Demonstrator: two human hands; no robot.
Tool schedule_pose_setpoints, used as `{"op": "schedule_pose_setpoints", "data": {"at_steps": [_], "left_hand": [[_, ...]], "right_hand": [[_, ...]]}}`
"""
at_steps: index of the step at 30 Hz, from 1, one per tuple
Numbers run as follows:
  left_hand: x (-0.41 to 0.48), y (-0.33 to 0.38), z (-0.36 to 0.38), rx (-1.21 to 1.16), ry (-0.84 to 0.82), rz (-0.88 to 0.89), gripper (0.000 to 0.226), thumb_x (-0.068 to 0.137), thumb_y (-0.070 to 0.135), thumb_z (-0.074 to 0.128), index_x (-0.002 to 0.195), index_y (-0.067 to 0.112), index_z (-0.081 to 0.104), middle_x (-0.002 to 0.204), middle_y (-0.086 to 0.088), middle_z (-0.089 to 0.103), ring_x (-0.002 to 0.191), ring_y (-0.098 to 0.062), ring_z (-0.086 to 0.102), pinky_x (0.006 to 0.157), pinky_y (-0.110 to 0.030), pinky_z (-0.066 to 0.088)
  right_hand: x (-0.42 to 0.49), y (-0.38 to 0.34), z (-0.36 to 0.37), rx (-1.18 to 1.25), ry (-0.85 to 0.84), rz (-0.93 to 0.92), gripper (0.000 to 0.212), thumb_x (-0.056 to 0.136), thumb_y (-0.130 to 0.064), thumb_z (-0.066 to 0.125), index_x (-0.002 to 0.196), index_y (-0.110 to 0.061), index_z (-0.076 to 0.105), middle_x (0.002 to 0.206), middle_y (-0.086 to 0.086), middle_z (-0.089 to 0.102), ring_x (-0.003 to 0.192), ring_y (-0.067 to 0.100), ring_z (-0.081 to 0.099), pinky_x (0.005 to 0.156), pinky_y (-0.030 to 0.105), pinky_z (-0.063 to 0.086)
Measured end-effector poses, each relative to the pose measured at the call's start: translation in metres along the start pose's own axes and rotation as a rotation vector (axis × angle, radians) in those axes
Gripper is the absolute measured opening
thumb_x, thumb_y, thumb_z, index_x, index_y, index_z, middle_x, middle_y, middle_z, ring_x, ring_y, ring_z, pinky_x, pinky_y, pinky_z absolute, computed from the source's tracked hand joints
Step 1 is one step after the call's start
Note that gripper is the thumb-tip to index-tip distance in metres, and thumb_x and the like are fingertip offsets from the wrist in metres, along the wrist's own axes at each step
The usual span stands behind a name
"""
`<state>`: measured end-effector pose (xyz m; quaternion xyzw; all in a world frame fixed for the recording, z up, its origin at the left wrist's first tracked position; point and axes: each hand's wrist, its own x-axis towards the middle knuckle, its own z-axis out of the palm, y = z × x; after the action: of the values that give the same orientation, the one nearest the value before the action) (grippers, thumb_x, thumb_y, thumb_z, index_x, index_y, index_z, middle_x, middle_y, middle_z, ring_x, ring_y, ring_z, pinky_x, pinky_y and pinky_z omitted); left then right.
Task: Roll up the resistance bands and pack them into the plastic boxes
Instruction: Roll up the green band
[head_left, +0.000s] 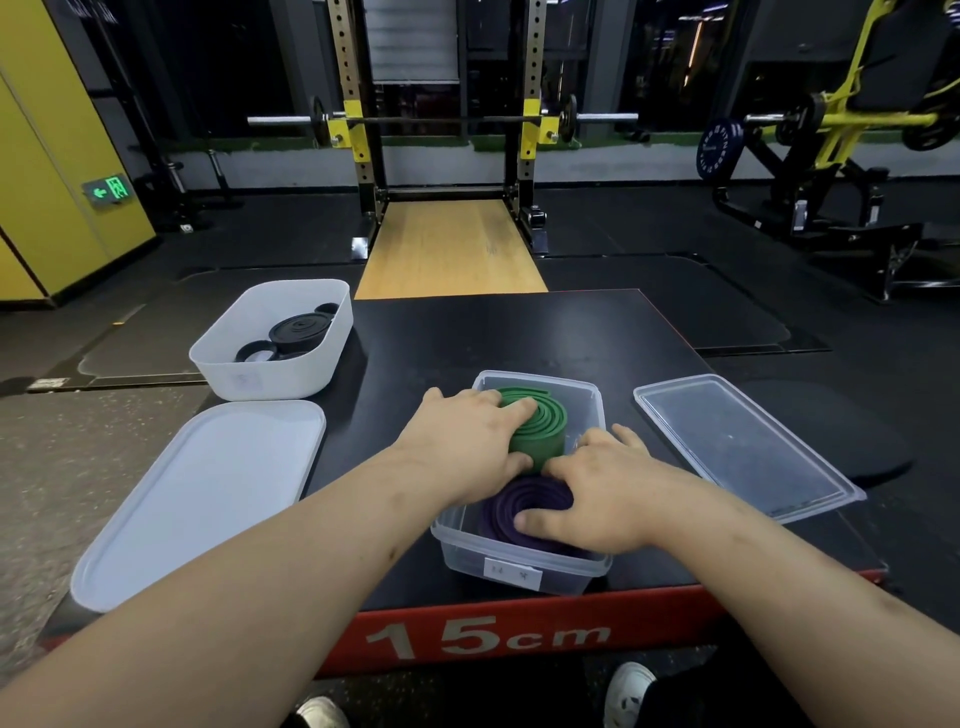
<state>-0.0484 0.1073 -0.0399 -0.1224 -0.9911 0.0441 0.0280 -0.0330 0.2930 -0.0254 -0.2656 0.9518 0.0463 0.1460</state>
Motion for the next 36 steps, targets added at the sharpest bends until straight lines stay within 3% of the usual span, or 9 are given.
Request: {"op": "schedule_pose_setpoints", "data": {"at_steps": [5, 8, 11, 15, 19, 24, 27, 32, 36], "left_hand": [[-0.004, 0.002, 0.002, -0.018, 0.023, -0.012, 0.065, 0.098, 0.063, 0.040, 0.155, 0.037, 0.025, 0.148, 0.003, 0.049, 0.135, -0.023, 0.047, 0.100, -0.049, 0.040], [-0.003, 0.000, 0.002, -0.038, 0.009, -0.019, 0.064, 0.097, 0.063, 0.042, 0.154, 0.038, 0.026, 0.148, 0.004, 0.049, 0.134, -0.023, 0.047, 0.101, -0.049, 0.040], [-0.003, 0.002, 0.000, -0.058, -0.004, -0.033, 0.063, 0.097, 0.062, 0.044, 0.154, 0.038, 0.028, 0.148, 0.005, 0.049, 0.135, -0.022, 0.047, 0.102, -0.050, 0.040], [-0.003, 0.006, -0.003, -0.069, -0.012, -0.041, 0.063, 0.097, 0.061, 0.046, 0.154, 0.039, 0.028, 0.148, 0.004, 0.048, 0.135, -0.023, 0.046, 0.101, -0.049, 0.040], [-0.004, 0.008, 0.001, -0.086, -0.040, -0.049, 0.066, 0.095, 0.056, 0.054, 0.153, 0.041, 0.028, 0.149, 0.003, 0.046, 0.138, -0.023, 0.042, 0.102, -0.050, 0.041], [0.000, 0.005, -0.004, -0.063, -0.080, -0.029, 0.068, 0.095, 0.057, 0.055, 0.156, 0.043, 0.028, 0.154, 0.004, 0.042, 0.143, -0.021, 0.037, 0.105, -0.048, 0.035], [-0.003, 0.003, -0.006, -0.012, -0.141, 0.000, 0.057, 0.103, 0.056, 0.038, 0.157, 0.043, 0.025, 0.161, 0.001, 0.033, 0.147, -0.019, 0.030, 0.109, -0.051, 0.028], [0.001, 0.004, -0.007, -0.023, -0.098, 0.009, 0.042, 0.106, 0.045, 0.032, 0.146, 0.045, 0.043, 0.143, 0.006, 0.050, 0.135, -0.018, 0.042, 0.100, -0.051, 0.032], [0.005, 0.001, -0.001, -0.048, -0.087, -0.012, 0.038, 0.103, 0.045, 0.038, 0.138, 0.048, 0.052, 0.136, 0.011, 0.053, 0.132, -0.016, 0.043, 0.097, -0.050, 0.032]], "right_hand": [[0.006, -0.005, 0.003, -0.036, 0.005, 0.045, 0.084, 0.085, -0.090, 0.029, 0.114, -0.021, 0.067, 0.116, 0.002, 0.064, 0.131, 0.026, 0.036, 0.122, 0.056, 0.014], [0.006, -0.005, 0.003, -0.052, -0.023, 0.028, 0.086, 0.083, -0.092, 0.029, 0.123, -0.025, 0.066, 0.121, -0.001, 0.057, 0.129, 0.026, 0.035, 0.120, 0.057, 0.017], [0.004, 0.003, 0.002, 0.005, -0.041, -0.024, 0.078, 0.084, -0.088, 0.039, 0.131, -0.031, 0.061, 0.119, -0.007, 0.048, 0.131, 0.025, 0.032, 0.122, 0.057, 0.016], [0.005, 0.012, 0.002, 0.072, -0.003, -0.098, 0.065, 0.083, -0.084, 0.050, 0.122, -0.033, 0.064, 0.114, -0.012, 0.046, 0.129, 0.021, 0.031, 0.123, 0.052, 0.014], [0.010, 0.017, 0.004, 0.104, 0.027, -0.162, 0.083, 0.062, -0.093, 0.040, 0.110, -0.032, 0.070, 0.106, -0.015, 0.053, 0.116, 0.016, 0.034, 0.117, 0.045, 0.025], [0.012, 0.017, 0.005, 0.084, 0.069, -0.161, 0.063, 0.077, -0.085, 0.053, 0.105, -0.031, 0.070, 0.103, -0.012, 0.055, 0.110, 0.016, 0.035, 0.107, 0.039, 0.029], [0.011, 0.014, 0.006, 0.047, 0.055, -0.137, 0.062, 0.078, -0.086, 0.051, 0.098, -0.030, 0.070, 0.102, -0.009, 0.056, 0.111, 0.018, 0.037, 0.106, 0.039, 0.030], [0.012, 0.017, 0.009, 0.095, 0.082, -0.151, 0.064, 0.066, -0.090, 0.046, 0.076, -0.028, 0.058, 0.091, -0.009, 0.054, 0.104, 0.016, 0.035, 0.103, 0.037, 0.032], [0.014, 0.018, 0.009, 0.123, 0.091, -0.165, 0.067, 0.064, -0.090, 0.046, 0.078, -0.026, 0.063, 0.089, -0.009, 0.056, 0.104, 0.014, 0.036, 0.100, 0.035, 0.032]]}}
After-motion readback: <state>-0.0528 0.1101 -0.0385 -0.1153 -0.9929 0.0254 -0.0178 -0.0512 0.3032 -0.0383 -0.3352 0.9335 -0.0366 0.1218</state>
